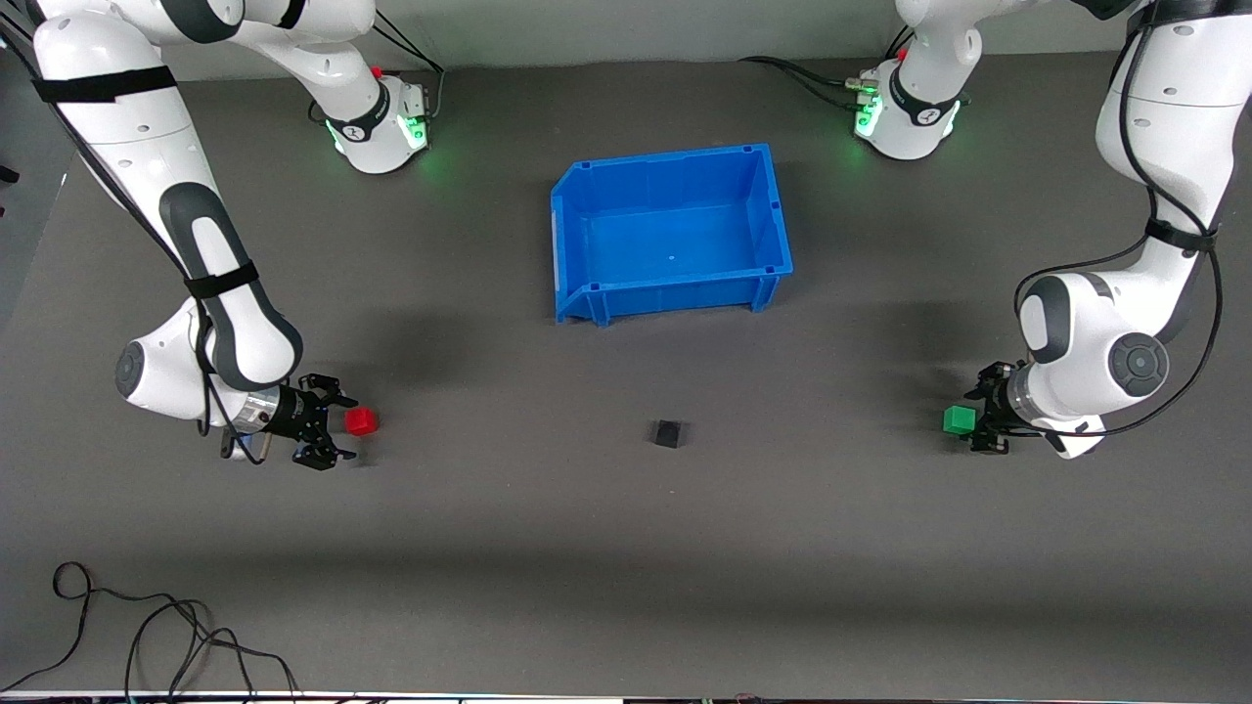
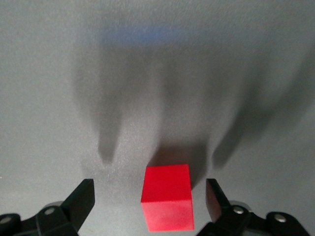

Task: Attach green and red cubes to black cube
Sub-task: 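Close the right gripper on the red cube while the left gripper grasps green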

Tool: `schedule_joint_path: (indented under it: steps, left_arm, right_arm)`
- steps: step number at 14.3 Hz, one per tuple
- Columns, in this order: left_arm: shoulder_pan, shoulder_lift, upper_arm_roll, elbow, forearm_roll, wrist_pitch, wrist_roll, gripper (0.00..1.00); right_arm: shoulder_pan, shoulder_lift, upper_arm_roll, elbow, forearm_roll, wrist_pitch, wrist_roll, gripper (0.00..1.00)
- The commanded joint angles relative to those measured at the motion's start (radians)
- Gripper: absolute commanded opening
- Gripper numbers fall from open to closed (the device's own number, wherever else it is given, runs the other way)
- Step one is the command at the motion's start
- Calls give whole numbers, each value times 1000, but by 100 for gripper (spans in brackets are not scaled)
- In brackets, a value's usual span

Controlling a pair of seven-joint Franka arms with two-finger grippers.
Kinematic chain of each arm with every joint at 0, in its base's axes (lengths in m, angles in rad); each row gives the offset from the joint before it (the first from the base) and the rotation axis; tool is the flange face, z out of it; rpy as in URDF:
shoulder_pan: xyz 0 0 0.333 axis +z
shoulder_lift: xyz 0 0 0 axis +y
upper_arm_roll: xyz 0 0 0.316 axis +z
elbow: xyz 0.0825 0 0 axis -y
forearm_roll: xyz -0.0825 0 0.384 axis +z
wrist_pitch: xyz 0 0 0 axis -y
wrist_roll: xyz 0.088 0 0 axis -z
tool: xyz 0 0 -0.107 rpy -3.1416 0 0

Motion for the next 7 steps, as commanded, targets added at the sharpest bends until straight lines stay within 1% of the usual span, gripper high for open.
schedule_joint_path:
  steps: [1, 2, 3, 4, 5, 6, 7]
  left_arm:
    - [-12, -5, 6, -8, -5, 5, -15, 47]
    - [-11, -6, 6, -7, -5, 2, -15, 35]
    - [-11, -6, 6, -7, -5, 2, -16, 35]
    - [-11, -5, 6, -5, -5, 6, -16, 36]
    - [-11, -5, 6, -5, -5, 8, -16, 28]
    - [-11, -8, 6, -4, -5, 2, -16, 4]
    - [-11, -11, 6, 7, -5, -13, -16, 0]
  right_arm:
    - [8, 8, -5, 21, 33, 7, -33, 94]
    - [8, 8, -5, 22, 33, 5, -34, 87]
    - [8, 7, -5, 22, 33, 4, -37, 78]
    - [6, 7, -5, 22, 33, 1, -60, 64]
    - [5, 7, -5, 22, 33, -3, -83, 54]
    - [5, 7, -5, 22, 33, -4, -89, 48]
    - [5, 5, -5, 22, 33, -4, -94, 38]
